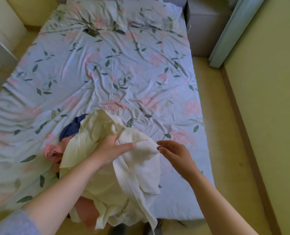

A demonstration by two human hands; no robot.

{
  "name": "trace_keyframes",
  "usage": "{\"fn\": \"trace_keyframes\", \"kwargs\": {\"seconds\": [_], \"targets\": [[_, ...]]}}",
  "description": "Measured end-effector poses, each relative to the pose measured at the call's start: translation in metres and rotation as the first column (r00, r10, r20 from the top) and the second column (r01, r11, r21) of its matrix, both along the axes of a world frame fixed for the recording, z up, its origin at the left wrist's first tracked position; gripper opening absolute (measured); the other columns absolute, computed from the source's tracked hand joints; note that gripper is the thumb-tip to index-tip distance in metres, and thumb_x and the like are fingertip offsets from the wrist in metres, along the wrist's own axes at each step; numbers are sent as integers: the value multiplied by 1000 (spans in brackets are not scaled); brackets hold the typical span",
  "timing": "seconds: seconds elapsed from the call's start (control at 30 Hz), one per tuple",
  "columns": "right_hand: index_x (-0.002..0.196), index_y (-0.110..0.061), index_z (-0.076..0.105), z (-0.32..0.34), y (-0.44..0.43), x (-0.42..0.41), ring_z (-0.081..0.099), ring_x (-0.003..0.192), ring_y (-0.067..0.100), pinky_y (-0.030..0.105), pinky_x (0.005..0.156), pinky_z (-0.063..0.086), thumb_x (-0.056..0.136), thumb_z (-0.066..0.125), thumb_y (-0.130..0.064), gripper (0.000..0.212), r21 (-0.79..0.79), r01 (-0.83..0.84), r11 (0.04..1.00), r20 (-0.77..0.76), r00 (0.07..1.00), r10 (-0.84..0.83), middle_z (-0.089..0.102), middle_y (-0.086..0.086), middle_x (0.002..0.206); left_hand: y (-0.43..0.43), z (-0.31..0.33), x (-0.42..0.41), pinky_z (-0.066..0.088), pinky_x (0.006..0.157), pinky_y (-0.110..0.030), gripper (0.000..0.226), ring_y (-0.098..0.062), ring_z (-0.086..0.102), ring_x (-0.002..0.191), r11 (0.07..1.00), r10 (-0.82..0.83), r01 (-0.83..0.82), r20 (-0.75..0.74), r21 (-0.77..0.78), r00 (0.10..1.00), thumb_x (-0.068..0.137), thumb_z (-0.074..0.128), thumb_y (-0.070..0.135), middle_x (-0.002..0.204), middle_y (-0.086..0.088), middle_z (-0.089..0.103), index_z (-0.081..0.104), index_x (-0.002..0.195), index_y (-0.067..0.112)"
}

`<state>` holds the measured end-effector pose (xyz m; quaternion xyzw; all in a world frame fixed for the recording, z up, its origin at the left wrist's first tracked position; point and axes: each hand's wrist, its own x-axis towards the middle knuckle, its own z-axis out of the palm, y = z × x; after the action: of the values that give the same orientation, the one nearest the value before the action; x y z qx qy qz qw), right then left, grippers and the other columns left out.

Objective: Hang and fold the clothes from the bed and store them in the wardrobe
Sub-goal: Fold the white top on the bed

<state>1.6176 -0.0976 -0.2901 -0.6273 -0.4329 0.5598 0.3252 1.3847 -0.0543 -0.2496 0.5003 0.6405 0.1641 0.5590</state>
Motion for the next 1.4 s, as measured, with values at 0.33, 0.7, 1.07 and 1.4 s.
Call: {"fn": "trace_keyframes", "kwargs": {"seconds": [0.33, 0.7, 1.07, 1.4], "targets": [[112, -17, 70, 53, 17, -43, 71, 92, 15, 27, 84, 57, 95, 60, -19, 20, 59, -79, 995, -38, 996, 82, 76, 0, 95, 1, 43, -44, 37, 51, -10, 40, -1, 45, 50, 991, 28, -5, -170, 133, 985, 92, 60, 38, 63, -2, 45, 41, 68, 12], [93, 4, 61, 63, -2, -46, 69, 92, 30, 41, 95, 55, 93, 65, -23, 28, -163, 0, 987, -249, 968, -41, 66, 23, 91, -24, 29, 5, 55, 90, -45, 18, -27, 65, 84, 989, -95, 80, 115, 121, 989, 92, 63, 6, 92, -31, 67, 65, 90, -12], [65, -17, 30, 147, 20, -3, 28, 54, 6, 22, 51, 27, 98, 50, -11, 39, 396, -125, 910, 362, 932, -30, 31, -8, 63, -5, 40, -10, 48, 88, -20, 33, -6, 57, 108, 917, -170, 216, -161, 336, 972, 89, 69, 23, 123, 5, 58, 61, 121, 23], [63, -20, 25, 247, 6, 34, 25, 49, 6, 16, 46, 22, 97, 52, -11, 45, 602, -378, 703, 572, 819, -49, 27, -11, 55, 25, 87, 48, 35, 89, -14, 44, 2, 51, 109, 647, -544, 640, -338, 414, 768, 89, 67, 33, 116, 24, 56, 53, 131, 34]]}}
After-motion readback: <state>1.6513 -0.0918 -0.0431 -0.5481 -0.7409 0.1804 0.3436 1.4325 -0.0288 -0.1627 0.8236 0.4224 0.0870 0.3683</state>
